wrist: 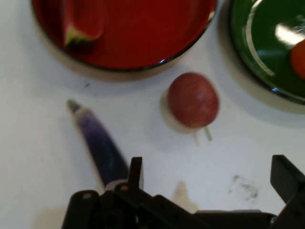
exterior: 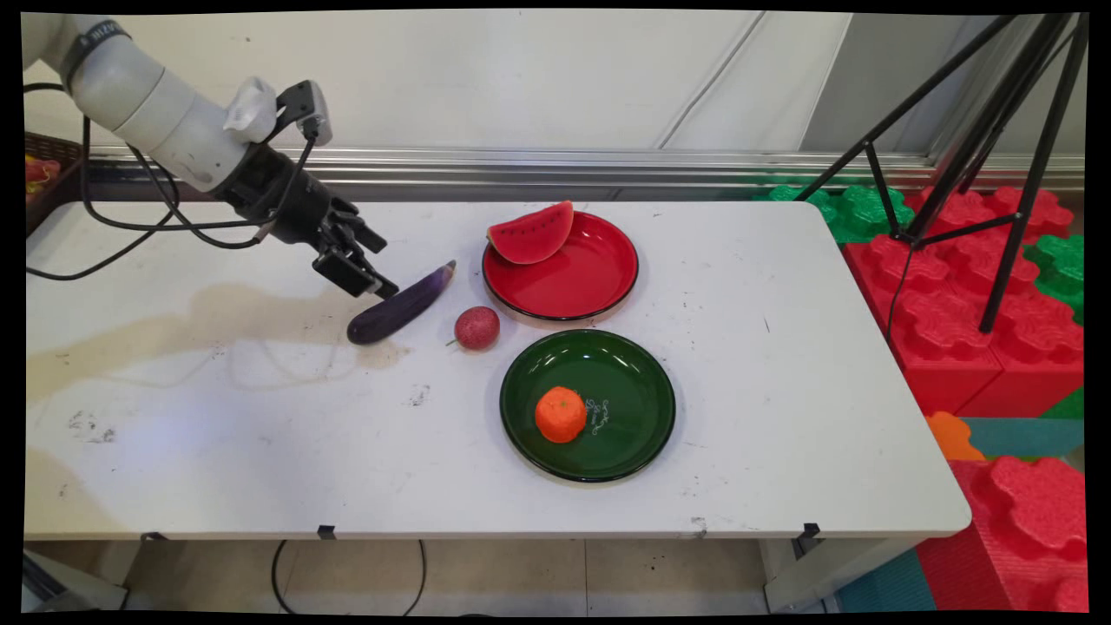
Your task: Pick up the mandarin from the green plate
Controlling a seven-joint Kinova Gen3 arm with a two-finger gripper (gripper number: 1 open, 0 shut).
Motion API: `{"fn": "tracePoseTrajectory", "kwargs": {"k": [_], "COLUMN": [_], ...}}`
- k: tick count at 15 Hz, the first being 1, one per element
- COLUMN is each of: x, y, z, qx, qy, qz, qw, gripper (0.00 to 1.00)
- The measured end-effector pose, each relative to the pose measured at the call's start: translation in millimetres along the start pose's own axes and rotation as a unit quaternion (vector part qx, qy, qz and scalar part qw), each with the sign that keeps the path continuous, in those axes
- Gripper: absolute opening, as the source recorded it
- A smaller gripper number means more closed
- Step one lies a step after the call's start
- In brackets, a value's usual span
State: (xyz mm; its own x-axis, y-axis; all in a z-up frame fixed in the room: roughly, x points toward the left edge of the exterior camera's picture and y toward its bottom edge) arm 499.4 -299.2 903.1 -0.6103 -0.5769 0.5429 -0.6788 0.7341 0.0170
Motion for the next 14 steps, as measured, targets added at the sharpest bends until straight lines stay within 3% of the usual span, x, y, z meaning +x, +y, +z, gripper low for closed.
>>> {"fn": "tracePoseTrajectory", "kwargs": {"k": [5, 14], "x": [21, 65], "y": [20, 66], "z": [3, 51], "qx": [-0.029, -0.08], "qy": [0.013, 0.013], "qz": [0.052, 0.133], "qw": [0.9981, 0.9878], "gripper": [1.0, 1.0]}}
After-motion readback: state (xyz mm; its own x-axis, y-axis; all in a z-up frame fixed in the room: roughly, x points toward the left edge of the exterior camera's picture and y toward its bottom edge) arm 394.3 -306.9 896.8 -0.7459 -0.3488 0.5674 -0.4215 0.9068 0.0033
